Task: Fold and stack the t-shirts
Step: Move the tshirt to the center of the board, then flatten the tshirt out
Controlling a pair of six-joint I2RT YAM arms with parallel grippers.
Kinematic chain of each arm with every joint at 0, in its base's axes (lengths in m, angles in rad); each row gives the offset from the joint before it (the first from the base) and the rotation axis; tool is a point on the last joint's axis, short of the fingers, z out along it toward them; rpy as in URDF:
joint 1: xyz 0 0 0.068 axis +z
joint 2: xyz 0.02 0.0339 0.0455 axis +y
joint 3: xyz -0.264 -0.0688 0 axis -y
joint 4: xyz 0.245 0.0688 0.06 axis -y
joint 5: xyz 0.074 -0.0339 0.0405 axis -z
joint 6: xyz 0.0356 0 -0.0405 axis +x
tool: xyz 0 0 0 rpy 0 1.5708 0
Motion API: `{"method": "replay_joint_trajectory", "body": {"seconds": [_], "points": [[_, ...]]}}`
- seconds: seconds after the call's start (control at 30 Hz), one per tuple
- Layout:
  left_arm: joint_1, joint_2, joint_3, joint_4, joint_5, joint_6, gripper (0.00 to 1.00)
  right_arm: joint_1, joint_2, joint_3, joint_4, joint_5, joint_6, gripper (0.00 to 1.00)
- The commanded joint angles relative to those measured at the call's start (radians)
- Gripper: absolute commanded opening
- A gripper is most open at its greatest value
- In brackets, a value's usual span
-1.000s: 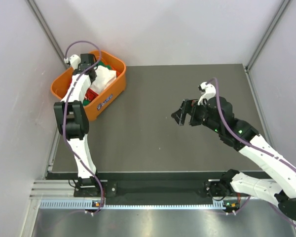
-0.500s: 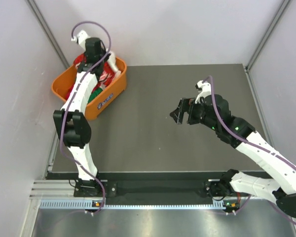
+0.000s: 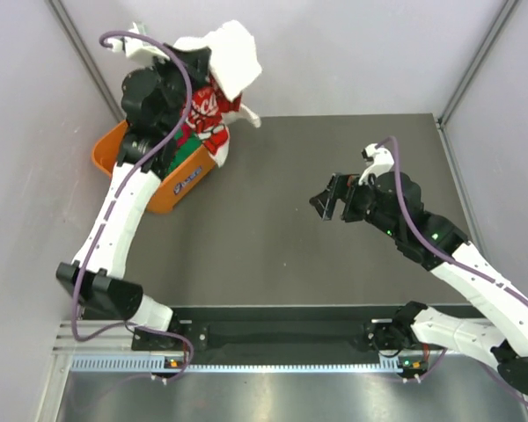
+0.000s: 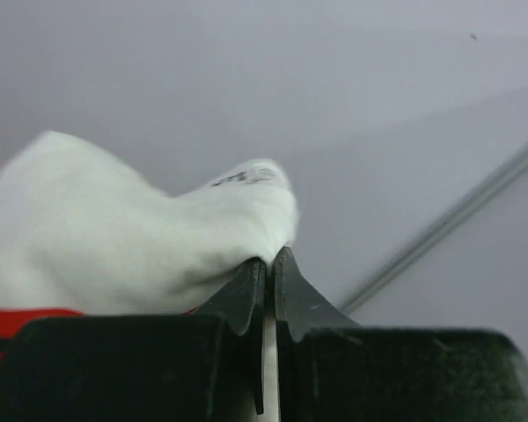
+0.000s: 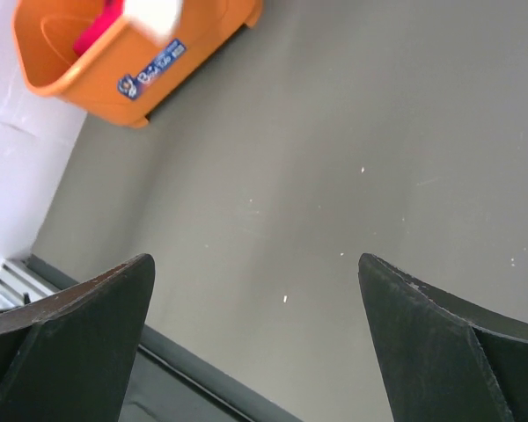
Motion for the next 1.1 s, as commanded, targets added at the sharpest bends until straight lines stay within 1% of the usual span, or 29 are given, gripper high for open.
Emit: {"method": "replay_joint_trajectory", "body": {"seconds": [0.0, 0.03, 0.07, 0.1, 0.13, 0.17, 0.2, 0.23, 0.27, 0.3, 0.33, 0.37, 0.4, 0.43, 0.47, 0.53, 0.57, 0.6, 0.63, 0.67, 0.7, 0.73, 0.8, 0.87, 0.93, 0.97, 1.0, 1.03, 1.07], "points": [[-0.102, -0.139, -0.249, 0.046, 0.234, -0.086, 0.00, -0.003, -0.044, -0.016, -0.009, 0.061, 0.041, 1.00], [-0.139, -0.169, -0.324, 0.062, 0.357, -0.098, 0.00, -0.003, -0.050, -0.016, -0.027, 0.079, 0.043, 1.00], [-0.185, -0.216, -0.469, 0.064, 0.396, -0.097, 0.00, -0.001, -0.059, -0.016, -0.038, 0.087, 0.046, 1.00], [-0.303, -0.235, -0.543, 0.066, 0.422, -0.097, 0.00, -0.004, -0.064, -0.016, -0.061, 0.098, 0.049, 0.99], [-0.369, -0.253, -0.614, 0.064, 0.412, -0.091, 0.01, -0.003, -0.075, -0.018, -0.075, 0.119, 0.049, 1.00], [-0.438, -0.288, -0.686, 0.064, 0.373, -0.097, 0.06, -0.001, -0.094, -0.021, -0.086, 0.131, 0.049, 1.00], [-0.582, -0.302, -0.820, 0.072, 0.330, -0.101, 0.13, -0.003, -0.105, -0.024, -0.108, 0.144, 0.049, 1.00], [-0.648, -0.315, -0.878, 0.078, 0.252, -0.116, 0.38, -0.006, -0.119, -0.033, -0.119, 0.174, 0.050, 1.00], [-0.702, -0.330, -0.927, 0.078, 0.227, -0.130, 0.53, -0.006, -0.140, -0.037, -0.130, 0.193, 0.049, 1.00], [-0.759, -0.341, -0.993, 0.066, 0.216, -0.150, 0.59, -0.007, -0.150, -0.044, -0.148, 0.211, 0.049, 1.00], [-0.766, -0.357, -1.019, 0.053, 0.202, -0.200, 0.69, -0.011, -0.168, -0.060, -0.153, 0.239, 0.049, 1.00], [-0.761, -0.415, -1.057, 0.017, 0.170, -0.222, 0.73, -0.012, -0.170, -0.071, -0.149, 0.251, 0.046, 1.00], [-0.757, -0.451, -1.065, -0.020, 0.110, -0.227, 0.81, -0.017, -0.170, -0.096, -0.129, 0.259, 0.041, 1.00], [-0.753, -0.485, -1.068, -0.066, 0.035, -0.218, 0.91, -0.021, -0.165, -0.108, -0.110, 0.254, 0.035, 1.00], [-0.720, -0.530, -1.044, -0.186, -0.094, -0.210, 0.92, -0.026, -0.141, -0.117, -0.090, 0.242, 0.023, 1.00], [-0.627, -0.531, -1.000, -0.305, -0.117, -0.203, 0.93, -0.038, -0.096, -0.130, -0.041, 0.192, 0.015, 0.99], [-0.491, -0.501, -0.967, -0.339, -0.073, -0.196, 0.91, -0.044, -0.043, -0.133, -0.026, 0.173, 0.003, 0.95], [-0.426, -0.476, -0.956, -0.380, 0.027, -0.175, 0.90, -0.052, -0.014, -0.146, 0.015, 0.131, -0.003, 0.93], [-0.370, -0.448, -0.949, -0.388, 0.079, -0.160, 0.89, -0.087, 0.017, -0.156, 0.040, 0.095, -0.008, 0.91], [-0.289, -0.375, -0.923, -0.404, 0.120, -0.146, 0.84, -0.118, 0.080, -0.166, 0.066, 0.042, -0.018, 0.86], [-0.264, -0.333, -0.900, -0.439, 0.145, -0.115, 0.82, -0.150, 0.115, -0.188, 0.132, -0.100, -0.020, 0.83], [-0.246, -0.245, -0.875, -0.453, 0.144, -0.095, 0.79, -0.215, 0.185, -0.197, 0.166, -0.177, -0.022, 0.80], [-0.218, -0.162, -0.785, -0.480, 0.125, -0.054, 0.78, -0.257, 0.252, -0.197, 0.230, -0.297, -0.022, 0.72], [-0.204, -0.059, -0.698, -0.455, 0.143, -0.028, 0.79, -0.284, 0.325, -0.182, 0.208, -0.283, -0.009, 0.67], [-0.203, 0.036, -0.628, -0.416, 0.173, 0.038, 0.79, -0.320, 0.367, -0.177, 0.180, -0.215, 0.023, 0.67], [-0.203, 0.070, -0.555, -0.413, 0.170, 0.060, 0.79, -0.339, 0.376, -0.179, 0.163, -0.197, 0.064, 0.68], [-0.203, 0.107, -0.515, -0.419, 0.162, 0.098, 0.79, -0.359, 0.387, -0.197, 0.146, -0.189, 0.081, 0.67], [-0.203, 0.188, -0.471, -0.431, 0.127, 0.119, 0.79, -0.398, 0.402, -0.206, 0.143, -0.186, 0.095, 0.67], [-0.204, 0.234, -0.384, -0.472, 0.115, 0.138, 0.79, -0.414, 0.410, -0.212, 0.120, -0.177, 0.113, 0.68]]}}
